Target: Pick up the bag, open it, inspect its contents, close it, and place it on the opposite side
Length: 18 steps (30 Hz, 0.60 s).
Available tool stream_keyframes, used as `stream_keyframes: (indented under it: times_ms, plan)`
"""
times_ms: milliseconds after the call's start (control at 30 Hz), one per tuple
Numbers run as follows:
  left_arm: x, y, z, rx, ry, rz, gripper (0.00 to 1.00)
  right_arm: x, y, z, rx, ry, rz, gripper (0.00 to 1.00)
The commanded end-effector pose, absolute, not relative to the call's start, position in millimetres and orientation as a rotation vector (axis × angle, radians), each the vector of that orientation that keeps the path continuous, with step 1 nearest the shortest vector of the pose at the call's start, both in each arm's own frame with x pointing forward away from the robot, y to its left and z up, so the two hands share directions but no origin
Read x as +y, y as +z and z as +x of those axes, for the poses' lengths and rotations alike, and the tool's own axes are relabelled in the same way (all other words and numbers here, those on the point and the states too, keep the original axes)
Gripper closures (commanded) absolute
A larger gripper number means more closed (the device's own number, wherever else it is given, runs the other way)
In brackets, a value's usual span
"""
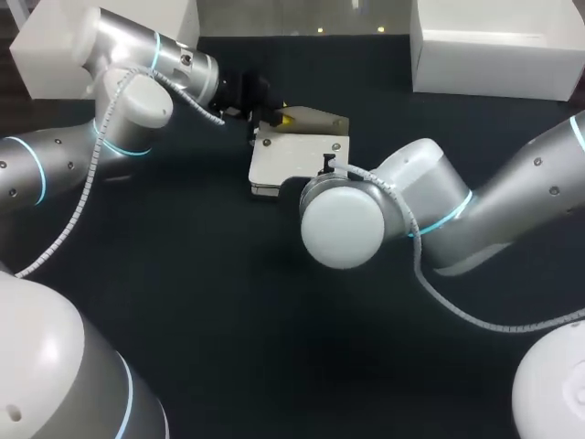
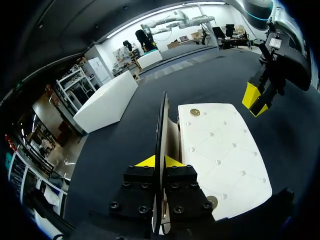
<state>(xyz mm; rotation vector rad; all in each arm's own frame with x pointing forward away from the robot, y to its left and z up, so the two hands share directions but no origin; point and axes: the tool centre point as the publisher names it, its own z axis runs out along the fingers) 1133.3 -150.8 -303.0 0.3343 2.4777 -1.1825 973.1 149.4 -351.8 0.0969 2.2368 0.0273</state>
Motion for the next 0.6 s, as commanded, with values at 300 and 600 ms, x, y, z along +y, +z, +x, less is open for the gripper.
stream_keyframes:
  times_ms: [300, 600]
  plan:
    - [-151.4, -306.2, 1128.4, 2.495, -1.189, 0.366, 1.00, 150.3, -365.6, 987.7, 2.212, 0.023, 0.126, 0.65]
    - [-153.8, -310.4, 1126.6, 2.509, -1.194, 0.378, 1.00, 148.3, -367.5, 992.2, 2.206, 0.023, 0.141, 0.74]
